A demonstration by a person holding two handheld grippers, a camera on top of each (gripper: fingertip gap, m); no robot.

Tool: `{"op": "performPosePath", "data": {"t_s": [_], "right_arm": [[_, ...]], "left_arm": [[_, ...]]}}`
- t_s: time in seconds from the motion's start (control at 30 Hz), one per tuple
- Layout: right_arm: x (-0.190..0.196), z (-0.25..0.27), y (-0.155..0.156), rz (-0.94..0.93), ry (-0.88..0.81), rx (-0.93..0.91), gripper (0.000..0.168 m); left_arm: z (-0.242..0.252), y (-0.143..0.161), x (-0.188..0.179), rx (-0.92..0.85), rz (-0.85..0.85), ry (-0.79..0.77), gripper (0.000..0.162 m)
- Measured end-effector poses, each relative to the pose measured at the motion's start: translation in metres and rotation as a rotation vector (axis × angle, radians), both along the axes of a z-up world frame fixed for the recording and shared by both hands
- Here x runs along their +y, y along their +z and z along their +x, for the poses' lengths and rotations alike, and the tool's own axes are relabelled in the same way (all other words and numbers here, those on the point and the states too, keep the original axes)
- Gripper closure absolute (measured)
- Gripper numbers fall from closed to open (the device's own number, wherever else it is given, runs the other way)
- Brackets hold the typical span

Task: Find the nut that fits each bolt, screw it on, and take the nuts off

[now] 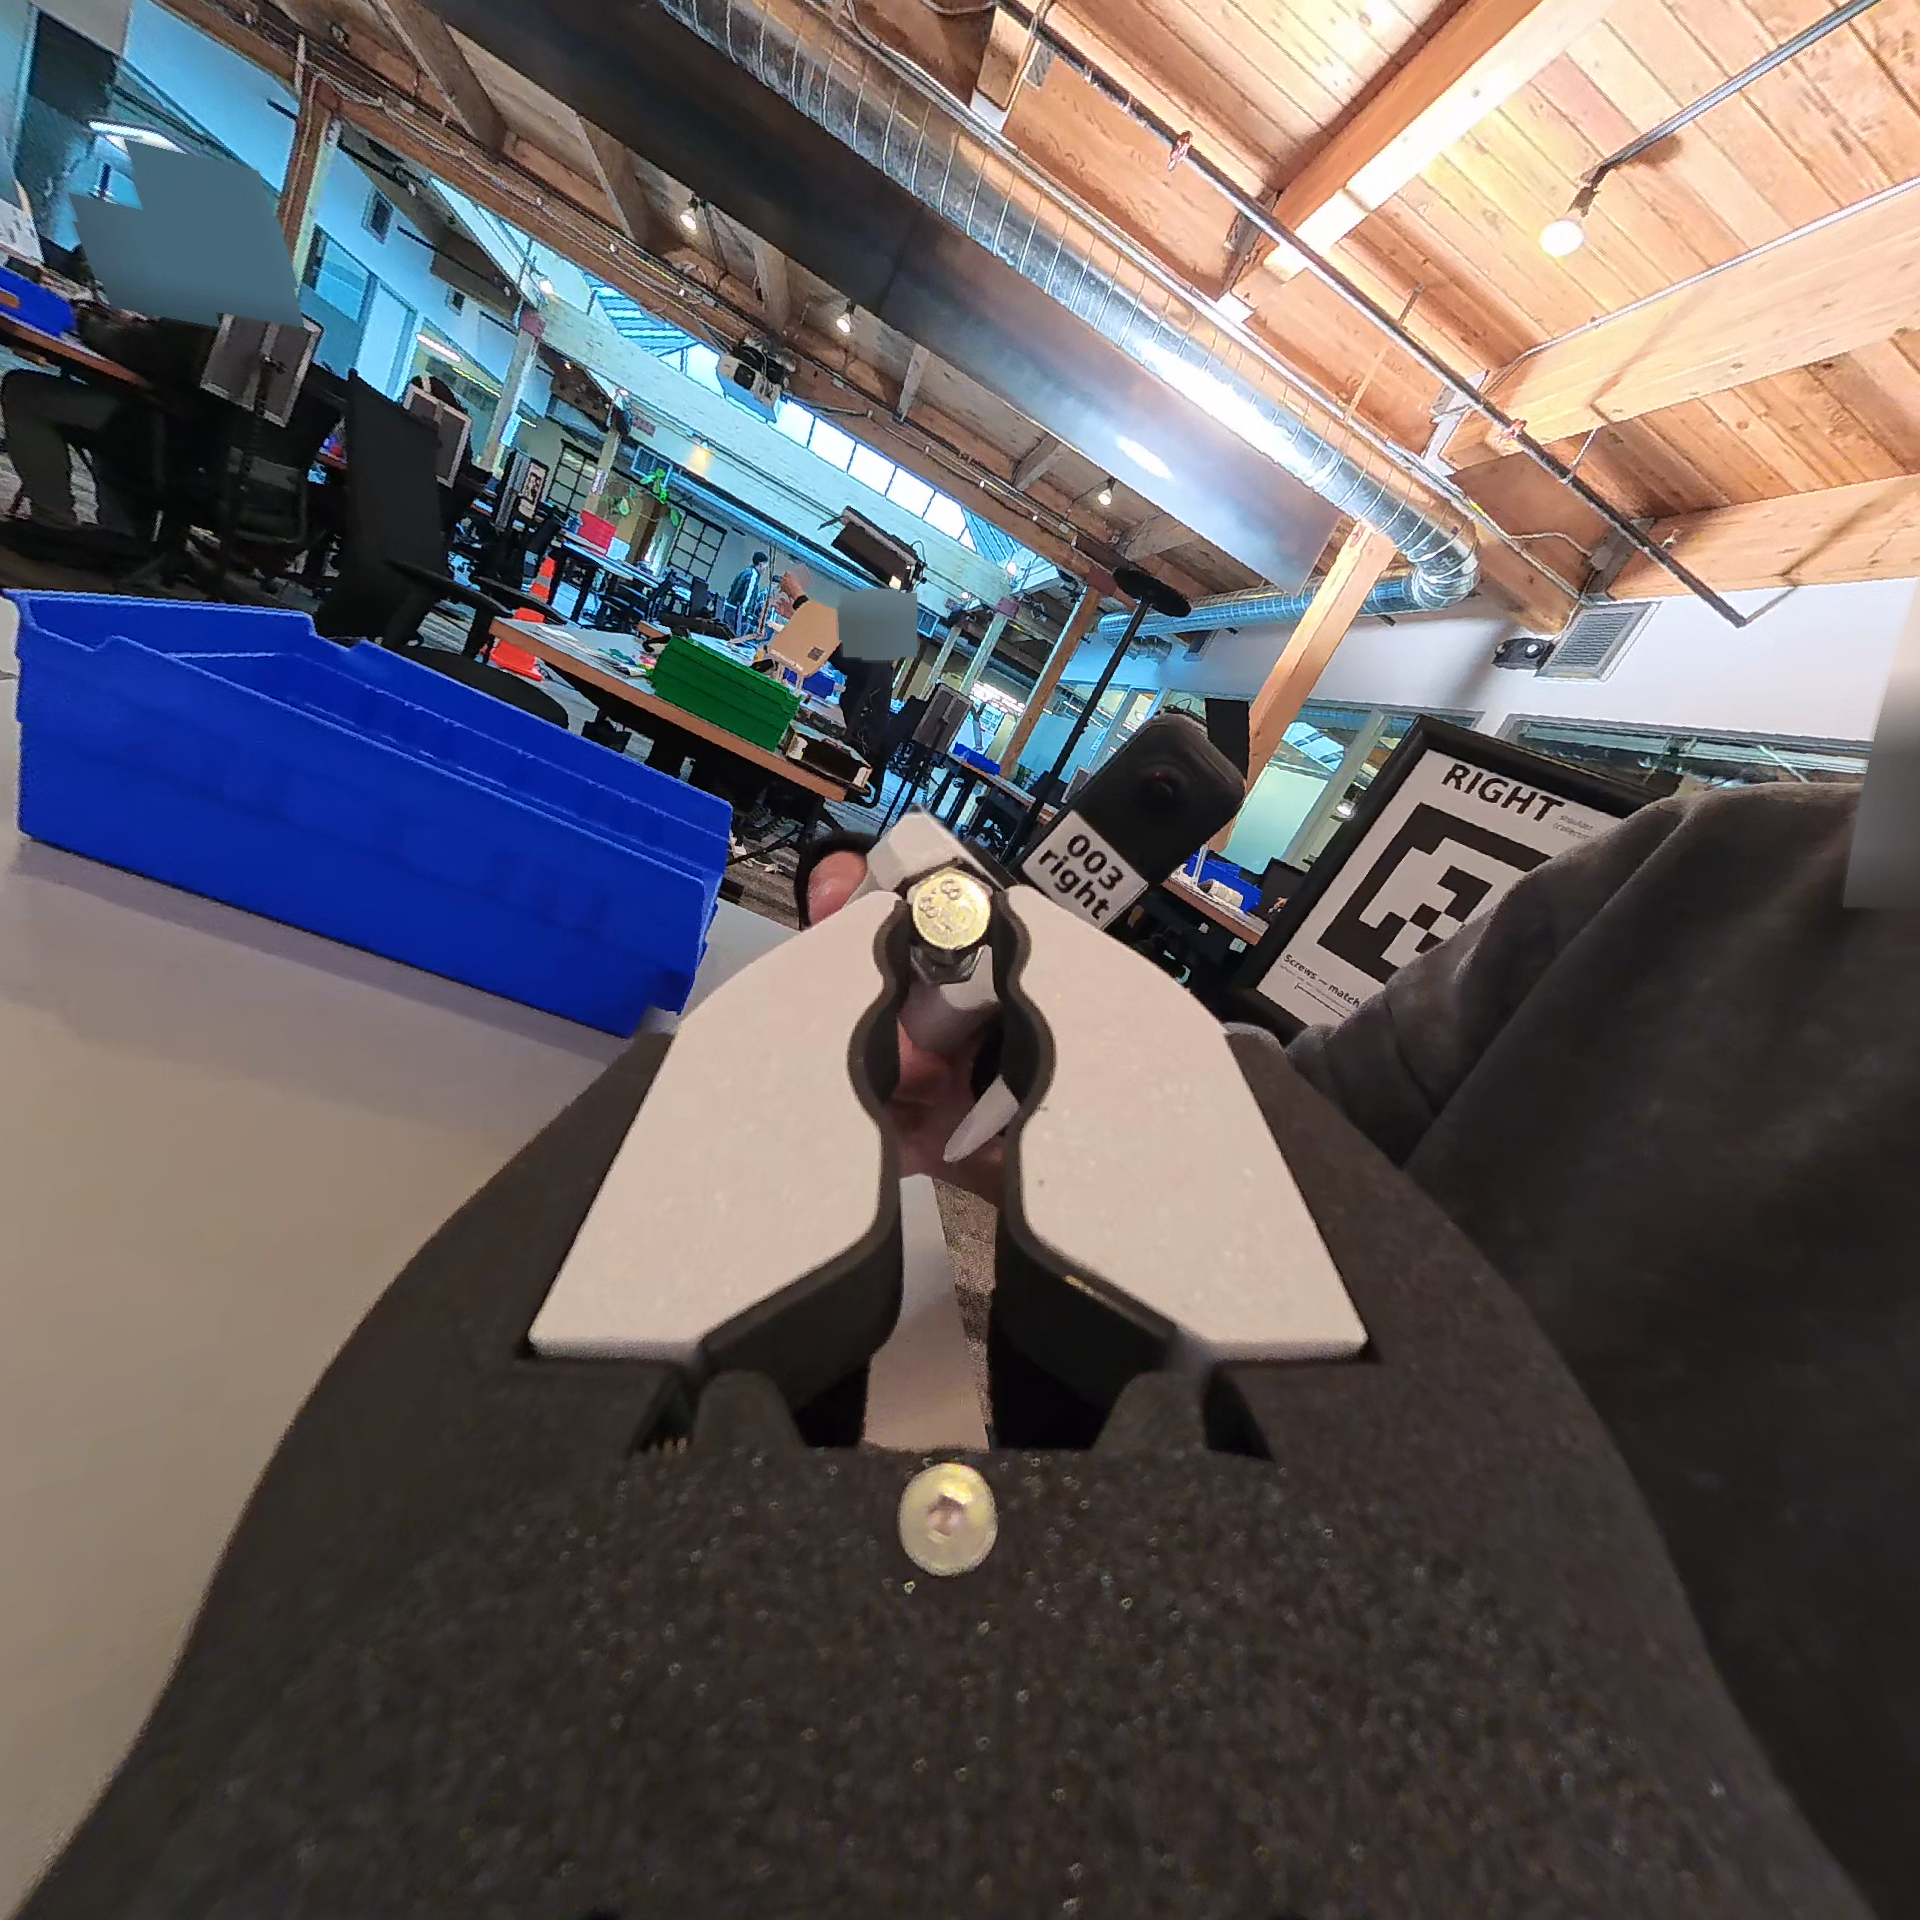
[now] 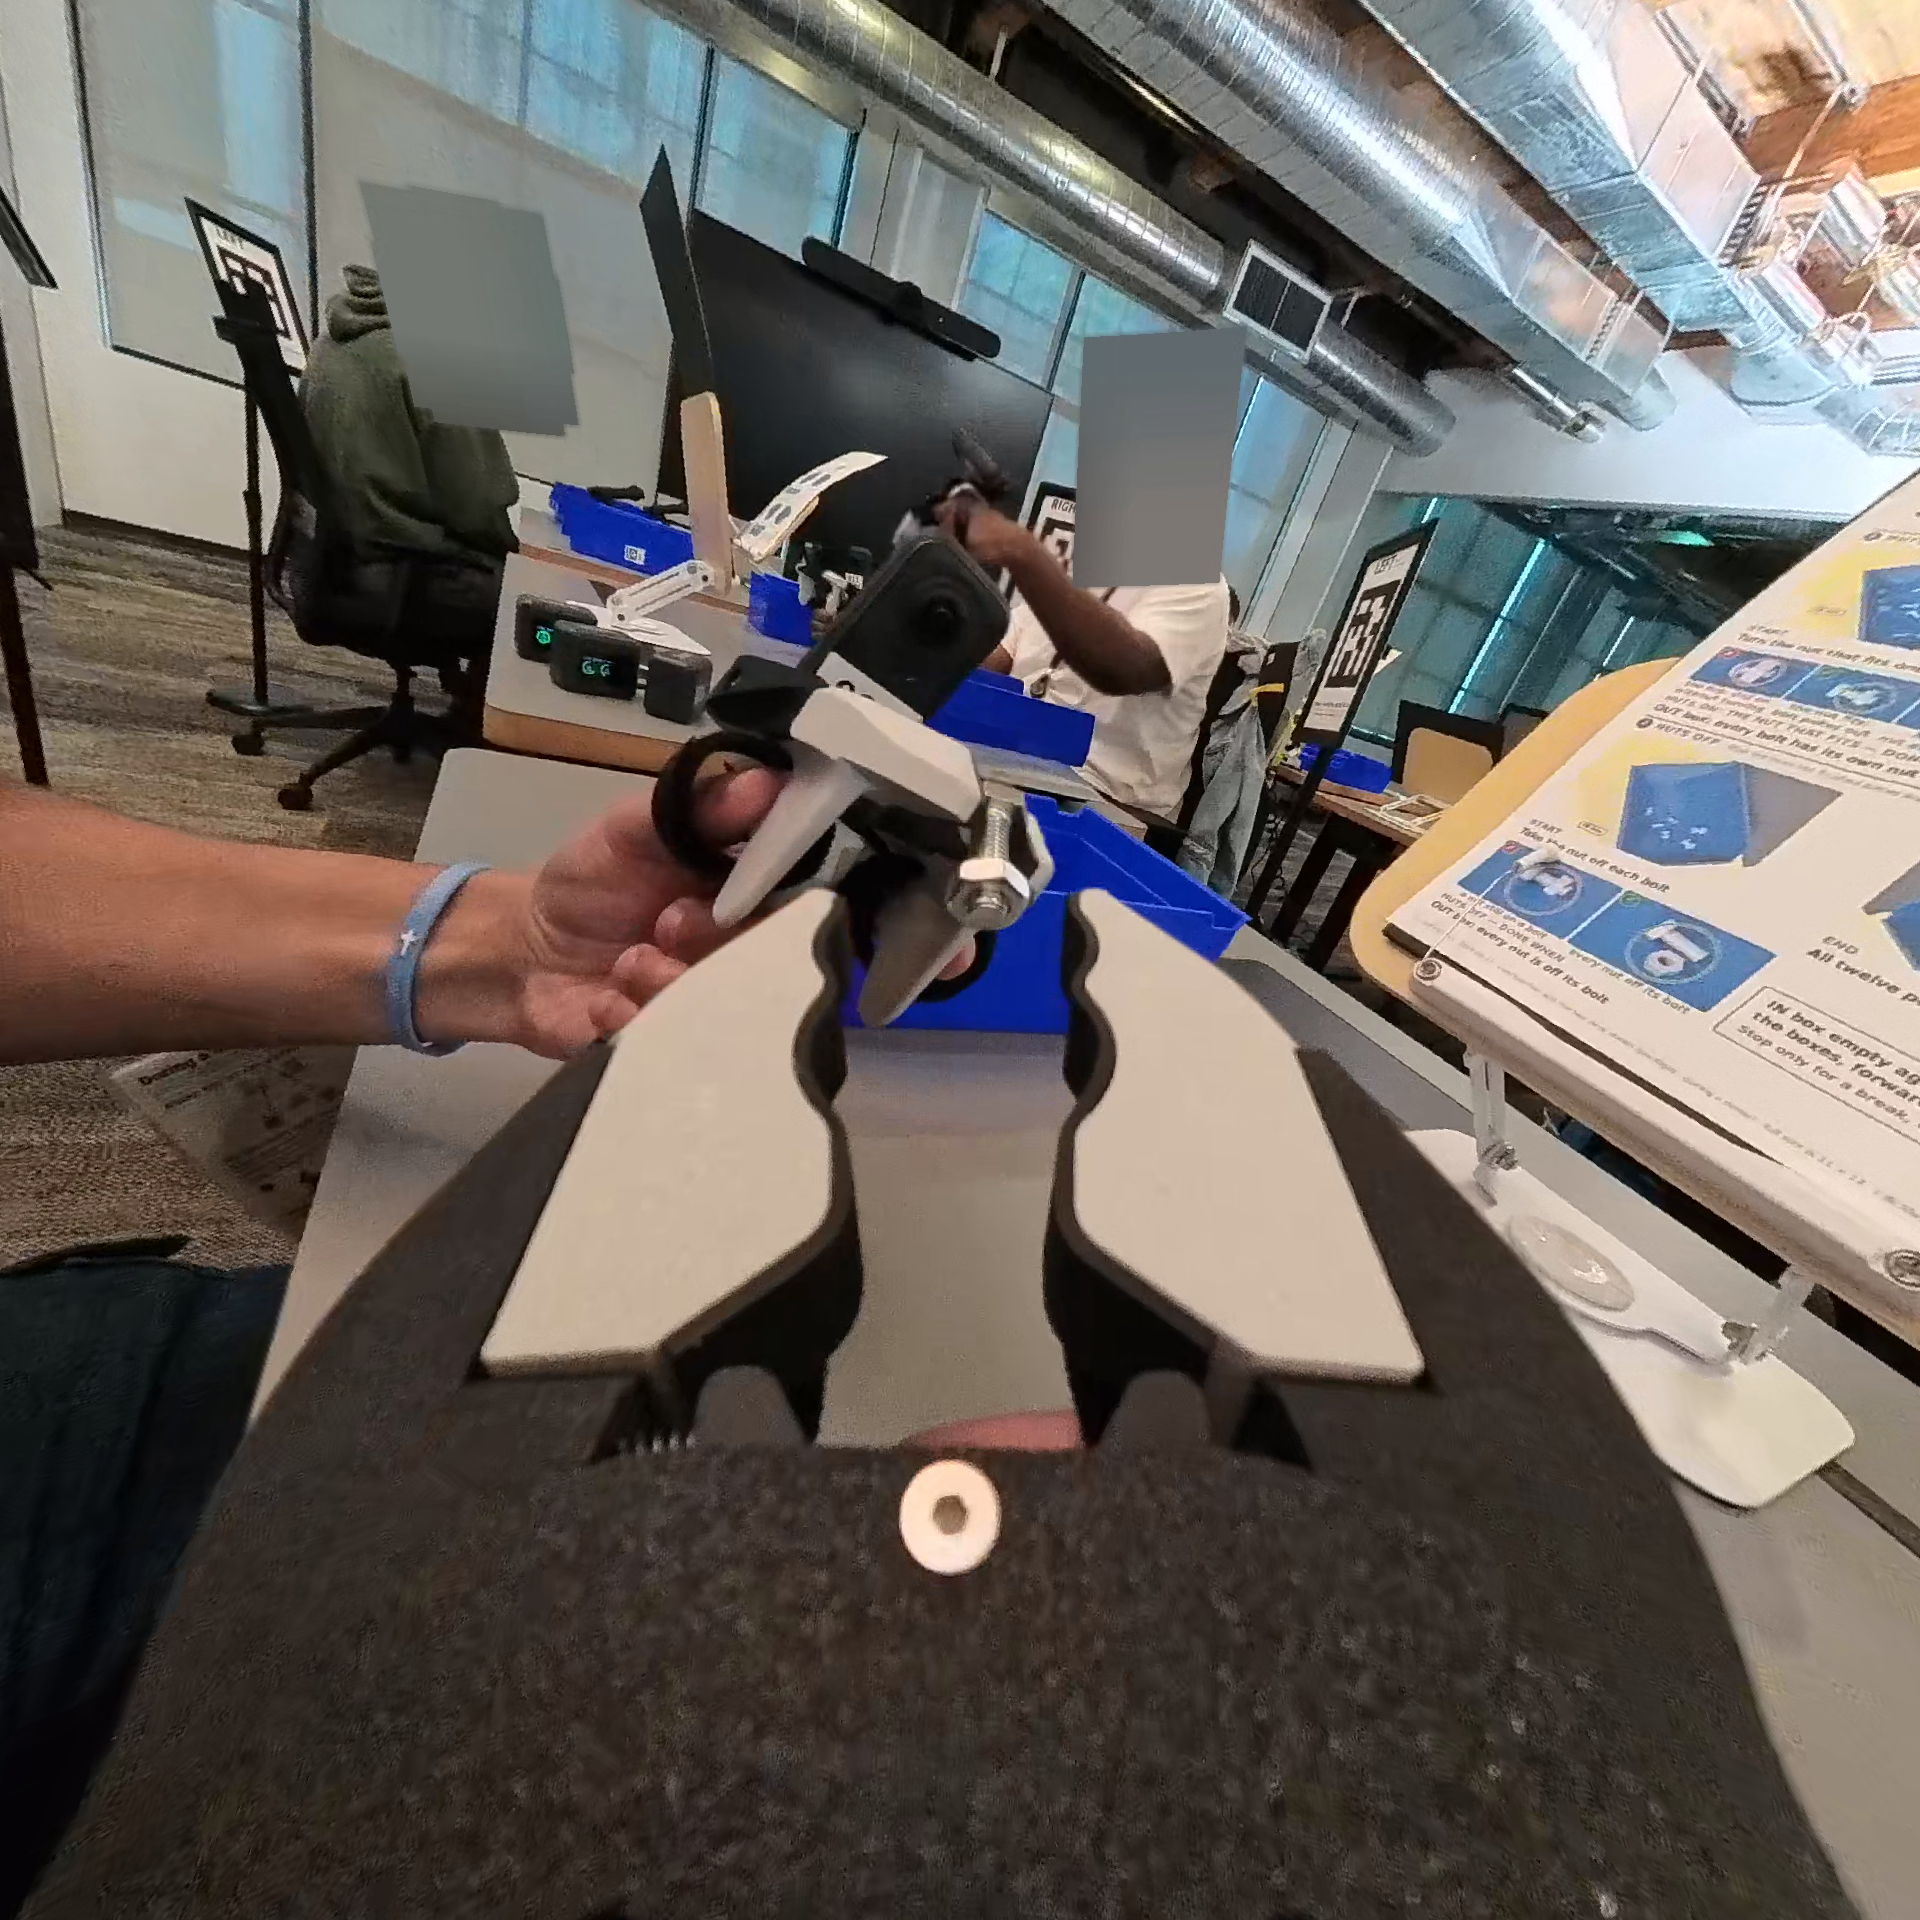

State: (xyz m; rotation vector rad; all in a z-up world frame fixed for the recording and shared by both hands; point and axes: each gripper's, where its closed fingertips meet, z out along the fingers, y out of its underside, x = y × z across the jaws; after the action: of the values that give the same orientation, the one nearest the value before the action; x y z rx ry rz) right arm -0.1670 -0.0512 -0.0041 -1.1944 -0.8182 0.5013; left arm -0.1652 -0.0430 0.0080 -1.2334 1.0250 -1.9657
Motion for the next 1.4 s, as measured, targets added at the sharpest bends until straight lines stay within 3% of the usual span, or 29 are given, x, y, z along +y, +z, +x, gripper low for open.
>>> {"op": "performPosePath", "data": {"t_s": [0.23, 0.37, 0.6, 0.77, 1.07, 1.2, 1.27, 1.4], "right_arm": [[-0.005, -0.011, -0.001, 0.085, -0.004, -0.048, 0.133], [0.023, -0.006, -0.024, -0.037, -0.026, -0.069, 0.125], [-0.007, -0.013, 0.003, 0.105, -0.006, -0.061, 0.127], [0.022, -0.005, -0.025, -0.04, -0.031, -0.062, 0.125], [0.0, 0.001, 0.001, -0.113, 0.083, 0.199, 0.131], [0.006, -0.012, 0.0, -0.099, 0.087, 0.15, 0.135], [0.01, -0.008, 0.001, -0.086, 0.066, 0.153, 0.154], [0.014, -0.003, -0.004, -0.112, 0.057, 0.104, 0.154]], "left_arm": [[-0.003, 0.003, 0.002, -0.012, -0.007, 0.005, 0.148], [-0.006, 0.004, 0.001, -0.023, -0.016, -0.007, 0.148], [-0.004, 0.002, 0.0, -0.014, -0.012, -0.004, 0.148], [-0.003, 0.004, -0.004, -0.015, 0.0, -0.013, 0.148], [-0.005, 0.0, -0.001, -0.001, -0.001, 0.001, 0.148], [-0.001, -0.002, -0.002, 0.003, -0.008, -0.005, 0.148], [0.0, -0.003, -0.002, 0.001, -0.013, -0.019, 0.148], [0.004, -0.006, 0.001, 0.019, -0.015, 0.001, 0.148]]}}
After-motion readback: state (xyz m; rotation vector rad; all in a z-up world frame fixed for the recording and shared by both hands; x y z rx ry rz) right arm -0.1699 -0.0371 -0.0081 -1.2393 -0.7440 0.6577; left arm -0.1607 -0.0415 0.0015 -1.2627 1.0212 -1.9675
